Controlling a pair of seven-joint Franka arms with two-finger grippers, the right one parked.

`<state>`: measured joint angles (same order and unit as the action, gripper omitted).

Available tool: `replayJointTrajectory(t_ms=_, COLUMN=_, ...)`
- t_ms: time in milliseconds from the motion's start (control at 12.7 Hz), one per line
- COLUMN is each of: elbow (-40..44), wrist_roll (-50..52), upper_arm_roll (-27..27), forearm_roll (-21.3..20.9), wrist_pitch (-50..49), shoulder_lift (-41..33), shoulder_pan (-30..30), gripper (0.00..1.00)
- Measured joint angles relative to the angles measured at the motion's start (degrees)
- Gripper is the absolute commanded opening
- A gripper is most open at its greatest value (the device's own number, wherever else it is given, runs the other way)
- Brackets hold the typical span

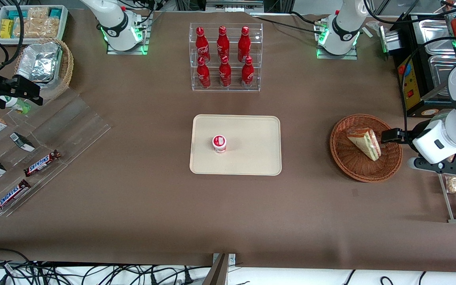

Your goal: Place sandwich from basket to tray

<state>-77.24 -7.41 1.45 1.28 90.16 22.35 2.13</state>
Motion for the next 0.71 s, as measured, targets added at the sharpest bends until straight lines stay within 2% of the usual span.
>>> replayJointTrajectory(t_ms=471, elbow=0.2, wrist_roll=0.2, upper_arm_roll=0.1, forearm_roll=0.0, wrist_pitch=0.0, shoulder_lift=0.0, shoulder_pan=0.2, gripper=1.00)
replayJointTrajectory(t_ms=707, elbow=0.2, wrist_roll=1.0, upper_arm_roll=0.1, forearm_roll=-2.0, wrist_pitch=0.0, shoulder_lift=0.0, shoulder_pan=0.2, gripper=1.00)
